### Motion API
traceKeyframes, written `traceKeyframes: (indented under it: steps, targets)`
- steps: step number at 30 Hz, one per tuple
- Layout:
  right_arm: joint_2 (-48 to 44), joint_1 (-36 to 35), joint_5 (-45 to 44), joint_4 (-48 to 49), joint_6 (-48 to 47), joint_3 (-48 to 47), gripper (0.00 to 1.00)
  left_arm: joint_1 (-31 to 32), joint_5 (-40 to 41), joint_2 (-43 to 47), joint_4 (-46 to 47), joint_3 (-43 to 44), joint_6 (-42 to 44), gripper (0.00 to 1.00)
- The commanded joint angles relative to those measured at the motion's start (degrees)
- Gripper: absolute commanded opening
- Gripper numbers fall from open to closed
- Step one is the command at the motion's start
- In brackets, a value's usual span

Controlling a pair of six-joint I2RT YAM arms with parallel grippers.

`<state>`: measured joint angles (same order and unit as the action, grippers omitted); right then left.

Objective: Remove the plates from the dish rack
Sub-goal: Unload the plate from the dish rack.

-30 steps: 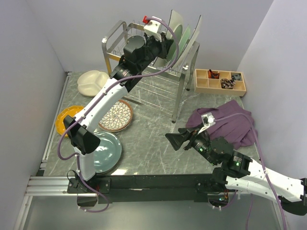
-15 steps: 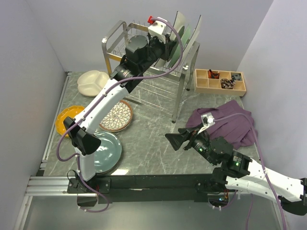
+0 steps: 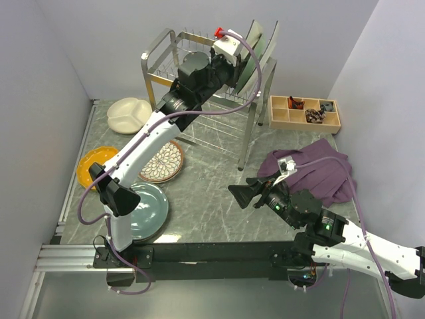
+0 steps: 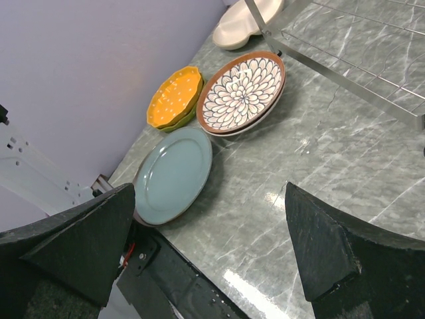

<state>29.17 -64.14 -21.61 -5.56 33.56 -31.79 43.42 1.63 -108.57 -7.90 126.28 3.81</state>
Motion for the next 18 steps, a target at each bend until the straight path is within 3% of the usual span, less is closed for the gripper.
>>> traceKeyframes:
  steps: [1,18]
  targets:
    - [0.1,-0.1,-0.9,2.4,-0.2,-0.1,0.99,2.2,-3.7,6.5,9.5,2.0,0.8,0.01]
    - [-0.3,-0.2,-0.9,2.5,-0.2,0.1,0.99,2.5,-4.2,7.9,11.1,2.2,-2.3,0.01]
